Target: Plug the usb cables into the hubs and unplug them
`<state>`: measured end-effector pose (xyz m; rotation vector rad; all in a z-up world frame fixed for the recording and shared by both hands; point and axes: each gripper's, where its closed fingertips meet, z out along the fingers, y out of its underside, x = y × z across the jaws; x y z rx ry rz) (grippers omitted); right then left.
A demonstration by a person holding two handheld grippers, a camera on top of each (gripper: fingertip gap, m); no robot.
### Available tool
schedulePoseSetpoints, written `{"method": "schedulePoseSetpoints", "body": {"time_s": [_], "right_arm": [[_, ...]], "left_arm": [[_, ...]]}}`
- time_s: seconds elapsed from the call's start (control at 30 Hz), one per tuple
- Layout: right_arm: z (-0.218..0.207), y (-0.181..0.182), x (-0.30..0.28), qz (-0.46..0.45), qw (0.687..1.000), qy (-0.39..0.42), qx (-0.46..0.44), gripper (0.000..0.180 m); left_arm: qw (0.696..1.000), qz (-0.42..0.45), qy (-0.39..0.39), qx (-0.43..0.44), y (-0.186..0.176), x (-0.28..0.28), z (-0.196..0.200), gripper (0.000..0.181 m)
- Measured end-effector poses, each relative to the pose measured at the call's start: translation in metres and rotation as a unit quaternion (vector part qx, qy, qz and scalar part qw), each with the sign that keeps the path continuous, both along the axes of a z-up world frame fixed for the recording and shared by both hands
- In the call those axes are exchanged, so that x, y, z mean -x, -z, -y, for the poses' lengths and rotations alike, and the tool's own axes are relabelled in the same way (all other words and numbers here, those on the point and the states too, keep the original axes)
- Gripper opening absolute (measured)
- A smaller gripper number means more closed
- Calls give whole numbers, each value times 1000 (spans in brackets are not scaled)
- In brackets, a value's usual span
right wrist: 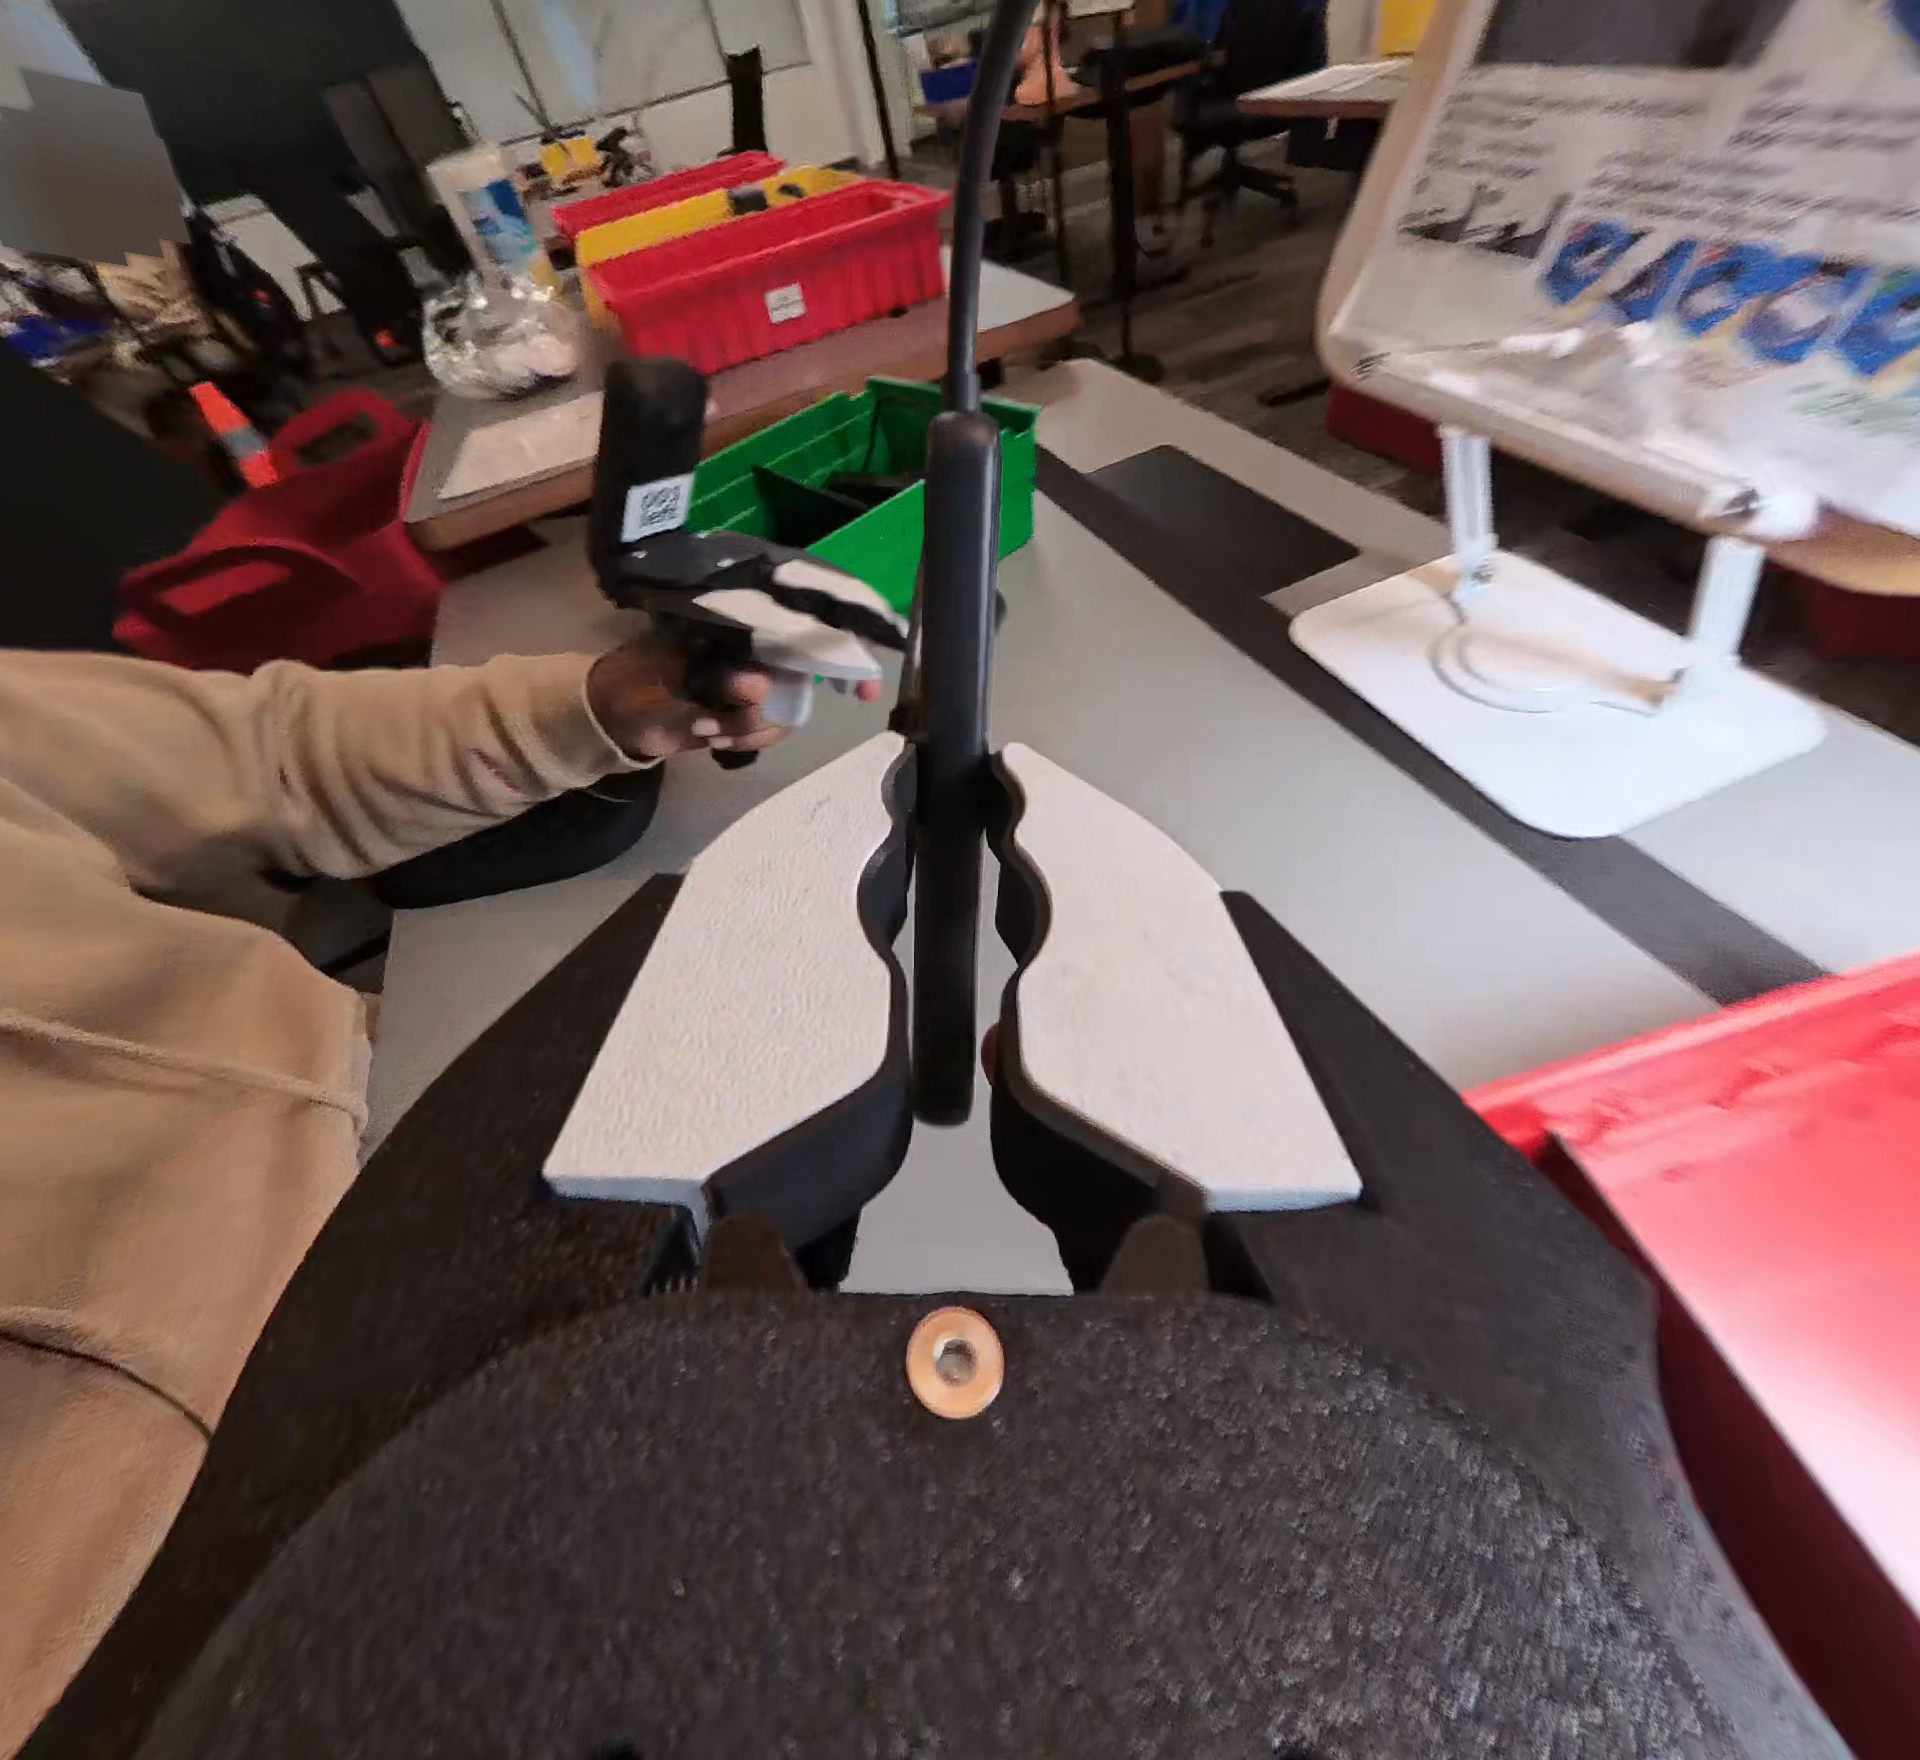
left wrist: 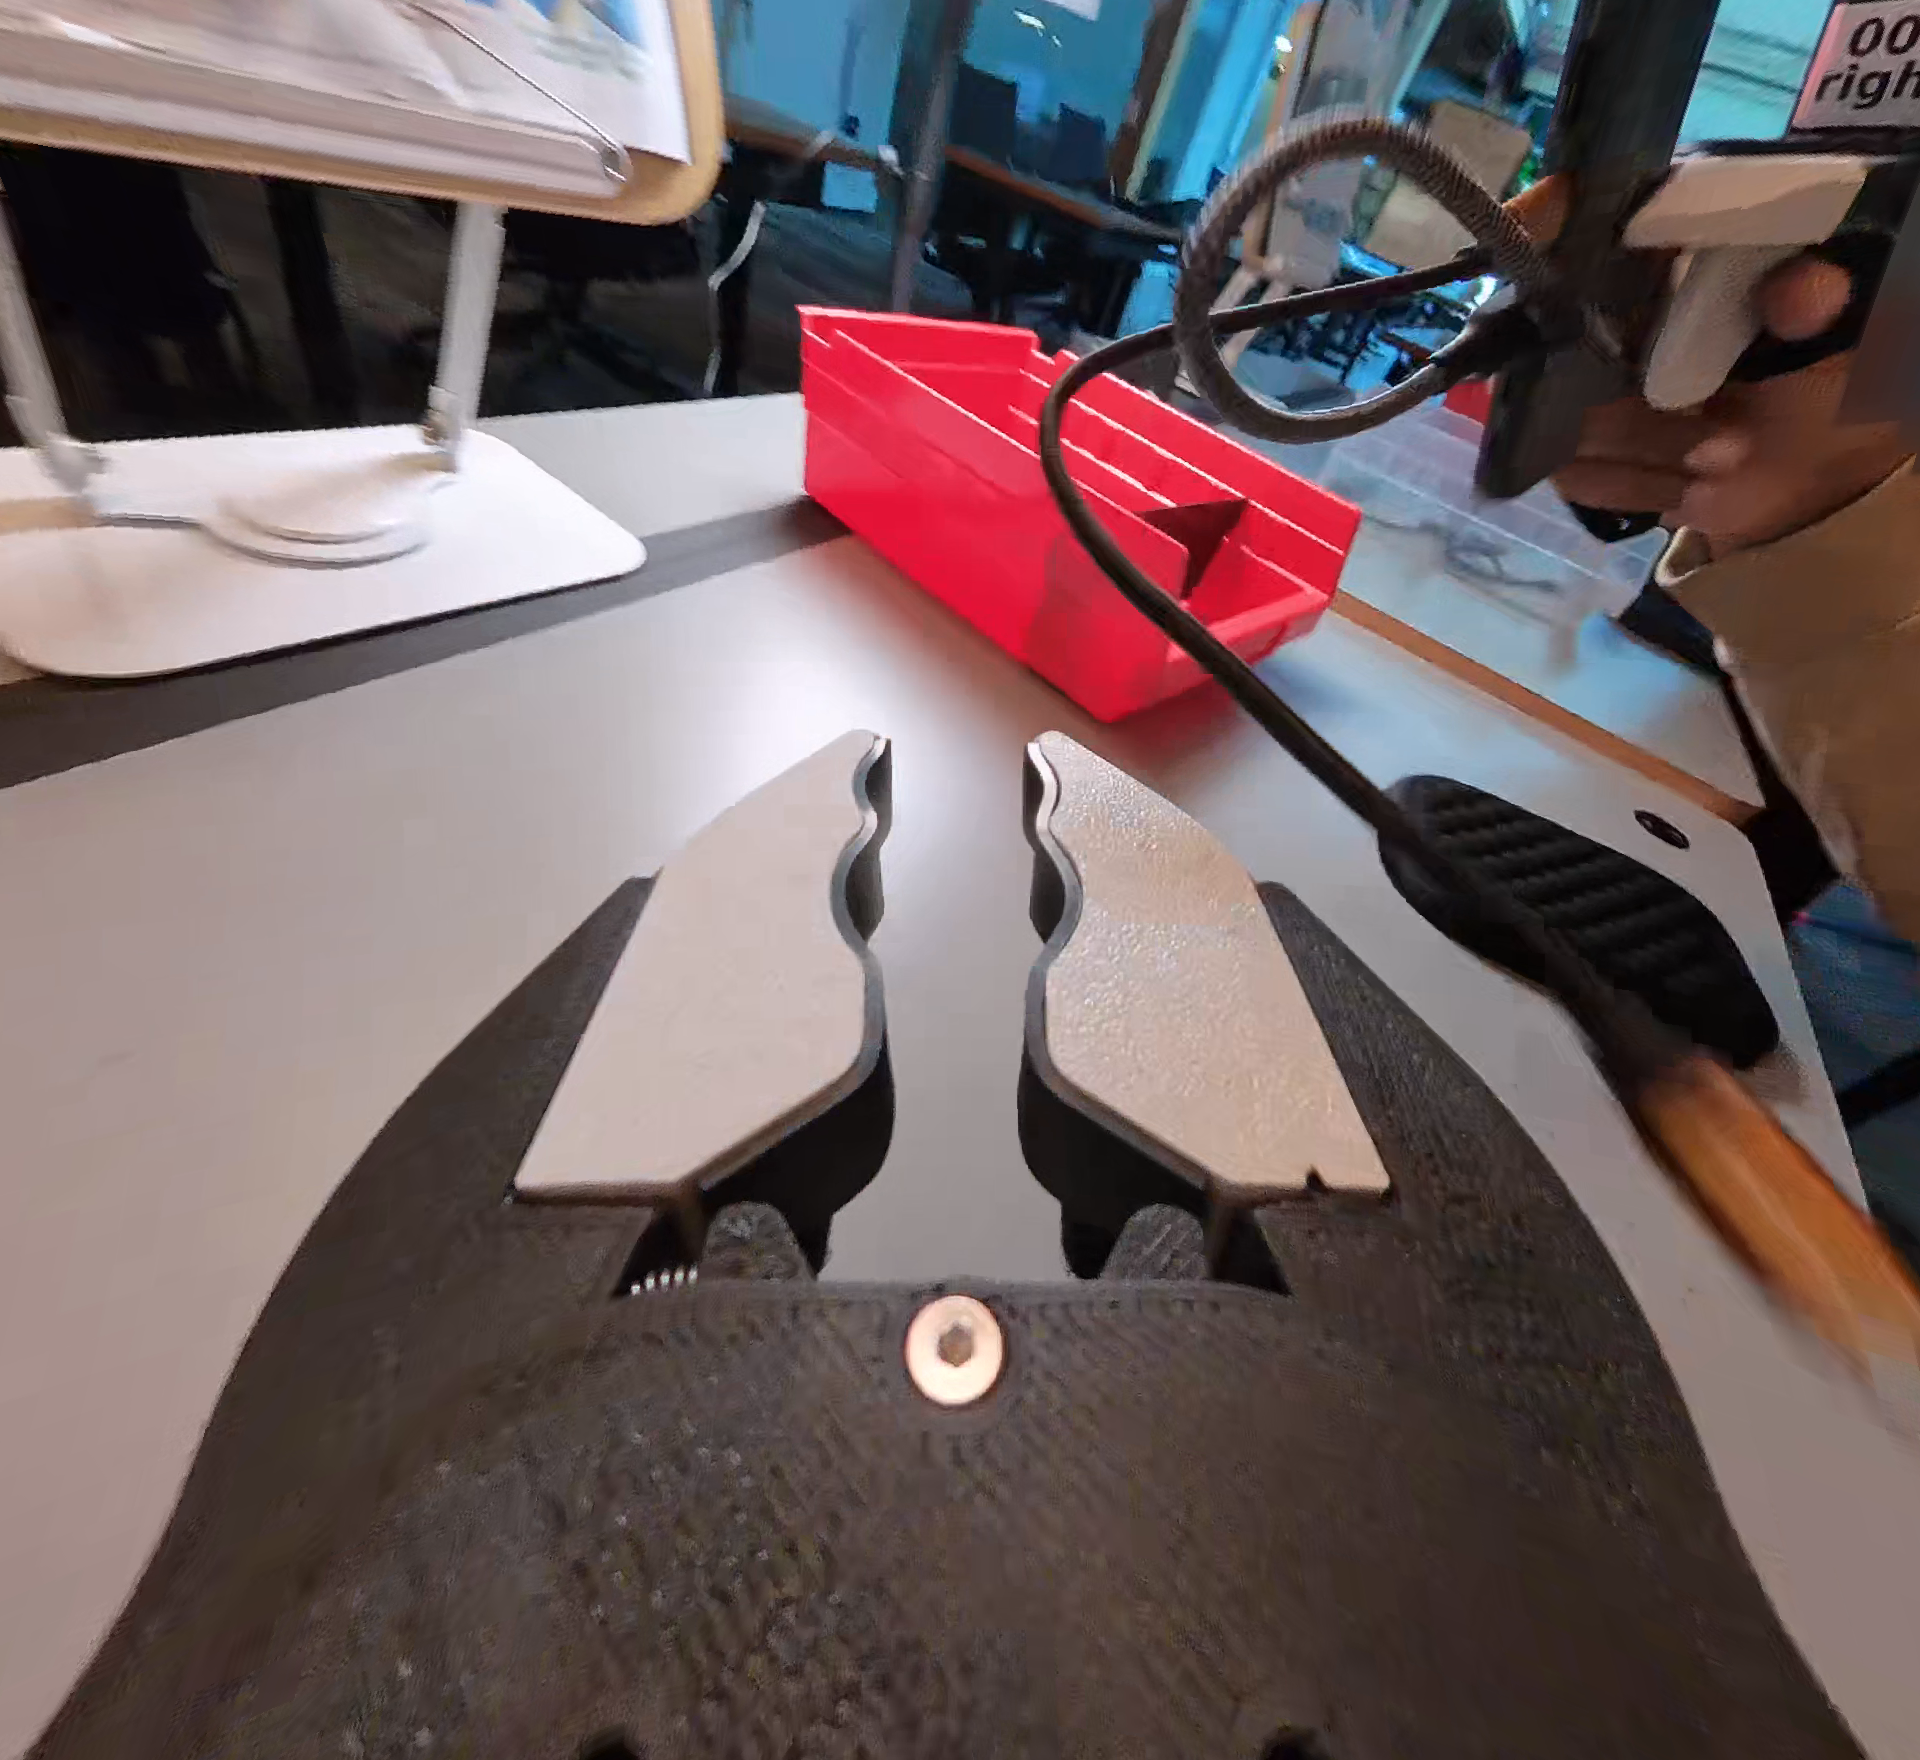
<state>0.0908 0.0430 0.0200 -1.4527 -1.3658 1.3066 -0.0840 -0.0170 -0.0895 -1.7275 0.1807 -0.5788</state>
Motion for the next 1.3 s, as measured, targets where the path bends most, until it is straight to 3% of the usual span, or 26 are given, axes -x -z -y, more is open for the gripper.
{"method": "schedulePoseSetpoints", "body": {"time_s": [0.23, 0.47, 0.63, 0.83, 1.1, 1.3], "right_arm": [[-85, -44, -50, 36, 989, 133, -53, 12], [-151, -67, -74, 56, 965, 232, -111, 12], [-197, -67, -74, 99, 929, 290, -206, 12], [-239, -17, -61, 136, 896, 321, -276, 12], [-257, 120, -66, 322, 849, 276, -316, 13], [-256, 154, -61, 433, 813, 208, -330, 13]], "left_arm": [[998, -16, -18, -66, -22, 20, 35, 24], [997, -40, -2, -67, -11, 15, 58, 23], [998, -28, 3, -60, -5, 16, 60, 22], [998, -36, 12, -50, 4, 10, 60, 21], [997, -52, 22, -46, 9, 4, 61, 20], [998, -52, 26, -29, 18, 2, 59, 20]]}}
